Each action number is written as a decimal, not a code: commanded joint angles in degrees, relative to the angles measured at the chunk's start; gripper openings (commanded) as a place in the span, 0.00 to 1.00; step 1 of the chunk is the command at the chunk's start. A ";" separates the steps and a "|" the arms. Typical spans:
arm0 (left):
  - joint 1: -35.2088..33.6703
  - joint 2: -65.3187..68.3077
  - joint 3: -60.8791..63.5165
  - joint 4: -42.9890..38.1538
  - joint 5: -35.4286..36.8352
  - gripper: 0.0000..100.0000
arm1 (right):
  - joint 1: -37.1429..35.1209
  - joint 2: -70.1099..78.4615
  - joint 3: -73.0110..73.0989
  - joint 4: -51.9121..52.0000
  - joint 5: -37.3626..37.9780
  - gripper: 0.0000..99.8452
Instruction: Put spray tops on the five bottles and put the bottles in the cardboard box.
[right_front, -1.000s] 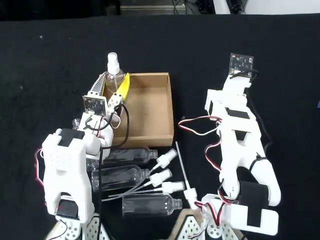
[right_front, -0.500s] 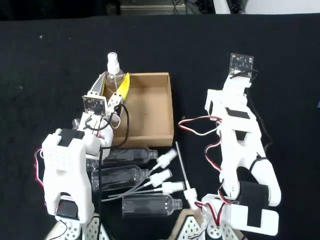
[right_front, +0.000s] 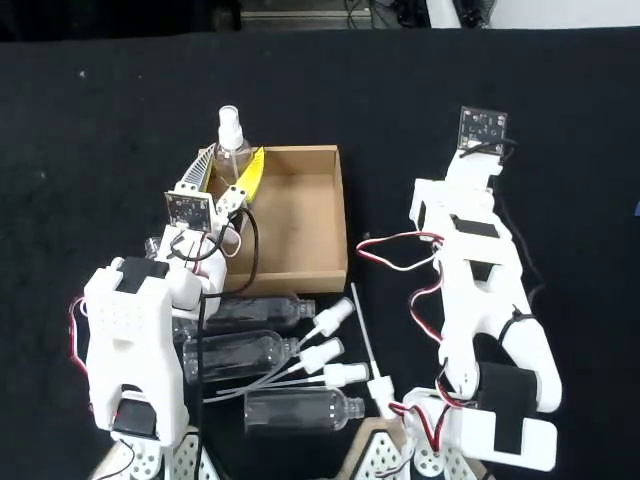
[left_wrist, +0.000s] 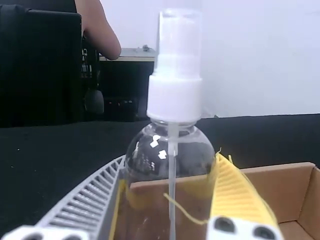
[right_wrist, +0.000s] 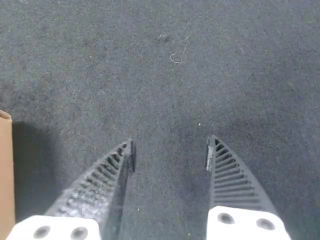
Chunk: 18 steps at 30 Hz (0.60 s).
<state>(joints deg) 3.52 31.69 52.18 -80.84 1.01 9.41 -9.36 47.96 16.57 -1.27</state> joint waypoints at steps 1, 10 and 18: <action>-0.92 0.26 -0.40 -0.62 -0.26 0.24 | -0.79 -0.13 -0.40 -1.32 0.00 0.21; -1.01 0.26 1.80 -5.80 -0.26 0.24 | -0.79 -0.13 -0.40 -1.32 0.00 0.21; -1.01 0.26 1.80 -5.54 -0.35 0.24 | -0.79 -0.13 -0.40 -1.32 0.00 0.21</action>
<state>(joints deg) 3.52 32.22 53.76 -85.41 1.10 9.41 -9.36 47.96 16.57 -1.27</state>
